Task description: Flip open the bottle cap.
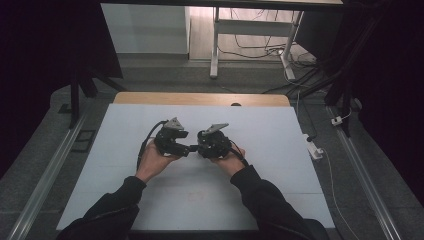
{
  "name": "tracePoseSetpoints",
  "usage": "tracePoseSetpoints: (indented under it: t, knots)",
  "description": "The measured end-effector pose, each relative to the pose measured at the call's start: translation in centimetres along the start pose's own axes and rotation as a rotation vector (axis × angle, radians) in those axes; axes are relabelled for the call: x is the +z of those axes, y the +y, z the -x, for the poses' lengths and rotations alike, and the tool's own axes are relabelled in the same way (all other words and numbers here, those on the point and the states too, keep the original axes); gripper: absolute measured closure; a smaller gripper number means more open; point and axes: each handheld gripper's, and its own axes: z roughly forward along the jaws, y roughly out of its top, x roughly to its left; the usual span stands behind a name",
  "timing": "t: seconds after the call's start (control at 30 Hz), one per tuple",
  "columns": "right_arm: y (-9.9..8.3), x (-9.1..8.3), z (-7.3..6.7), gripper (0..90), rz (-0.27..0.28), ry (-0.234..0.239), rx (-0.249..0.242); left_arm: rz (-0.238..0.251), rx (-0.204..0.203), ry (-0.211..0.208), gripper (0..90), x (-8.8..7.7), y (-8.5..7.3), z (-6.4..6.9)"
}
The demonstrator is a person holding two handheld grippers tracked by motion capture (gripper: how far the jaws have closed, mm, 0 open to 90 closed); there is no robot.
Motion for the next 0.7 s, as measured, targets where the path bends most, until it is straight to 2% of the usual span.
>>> tracePoseSetpoints:
  t: [0.2,0.4,0.53,0.7]
  knots:
    - [0.0,0.0,0.0,52.3,0.000,0.000,-0.002,0.007,0.011,-0.060,63.2,-0.2,0.1,0.2]
    - [0.0,0.0,0.0,52.3,-0.002,-0.001,0.000,-0.002,0.053,-0.069,88.1,0.2,0.3,0.8]
    - [0.0,0.0,0.0,52.3,-0.002,-0.001,0.000,-0.015,0.065,-0.070,88.8,0.6,0.6,1.0]
    - [0.0,0.0,0.0,52.3,-0.002,0.000,0.002,-0.024,0.058,-0.066,88.9,0.9,0.8,1.1]
